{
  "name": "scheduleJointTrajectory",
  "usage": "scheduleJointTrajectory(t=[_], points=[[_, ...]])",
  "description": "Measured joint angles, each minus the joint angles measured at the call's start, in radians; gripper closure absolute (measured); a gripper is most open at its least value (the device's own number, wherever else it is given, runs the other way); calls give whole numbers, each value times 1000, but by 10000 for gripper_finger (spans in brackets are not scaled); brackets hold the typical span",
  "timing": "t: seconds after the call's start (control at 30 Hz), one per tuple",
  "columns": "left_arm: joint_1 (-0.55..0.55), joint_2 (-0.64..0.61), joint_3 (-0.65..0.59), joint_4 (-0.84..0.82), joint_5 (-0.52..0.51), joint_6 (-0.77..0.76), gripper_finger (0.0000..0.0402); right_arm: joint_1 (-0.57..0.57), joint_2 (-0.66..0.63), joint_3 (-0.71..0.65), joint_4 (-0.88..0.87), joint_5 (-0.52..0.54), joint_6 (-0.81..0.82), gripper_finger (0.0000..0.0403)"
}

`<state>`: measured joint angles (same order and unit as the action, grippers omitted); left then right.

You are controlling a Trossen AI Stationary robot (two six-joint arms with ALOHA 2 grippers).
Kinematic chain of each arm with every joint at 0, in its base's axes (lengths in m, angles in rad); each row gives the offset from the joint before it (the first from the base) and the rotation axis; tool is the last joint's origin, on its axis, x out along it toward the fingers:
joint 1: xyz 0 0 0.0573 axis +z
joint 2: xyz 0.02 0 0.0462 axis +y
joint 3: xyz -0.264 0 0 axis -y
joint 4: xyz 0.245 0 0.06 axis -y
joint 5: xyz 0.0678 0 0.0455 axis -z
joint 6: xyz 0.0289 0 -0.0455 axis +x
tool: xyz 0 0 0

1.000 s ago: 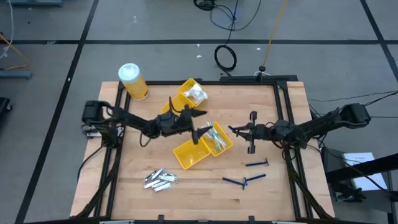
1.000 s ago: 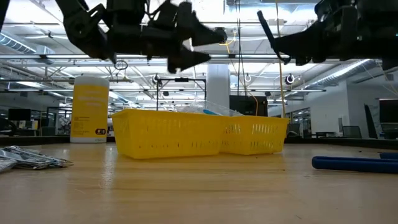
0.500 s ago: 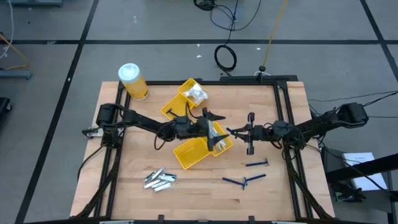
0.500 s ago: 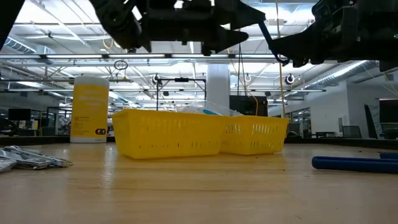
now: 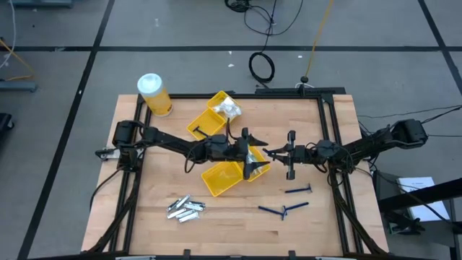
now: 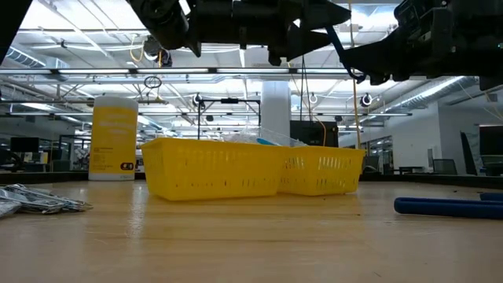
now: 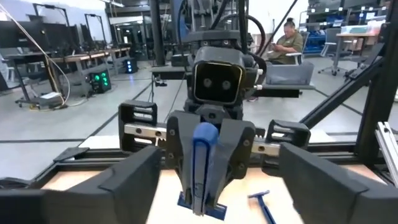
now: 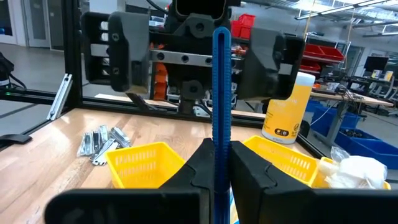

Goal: Pick & Place Travel size toiletries
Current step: Put the blue razor into the bottom left yellow basket

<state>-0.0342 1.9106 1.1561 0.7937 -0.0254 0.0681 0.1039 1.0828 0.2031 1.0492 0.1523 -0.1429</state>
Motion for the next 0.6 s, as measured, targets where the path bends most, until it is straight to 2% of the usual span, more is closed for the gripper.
scheduleJointTrajectory(t=[0.4,0.47,0.6], points=[[12,0,0,-6,-1,3,365,0,0,1,-1,1,2,384],[14,0,0,-5,0,22,386,0,0,1,-2,4,2,381],[11,-5,0,-14,-49,39,369,0,0,2,-8,10,40,327]])
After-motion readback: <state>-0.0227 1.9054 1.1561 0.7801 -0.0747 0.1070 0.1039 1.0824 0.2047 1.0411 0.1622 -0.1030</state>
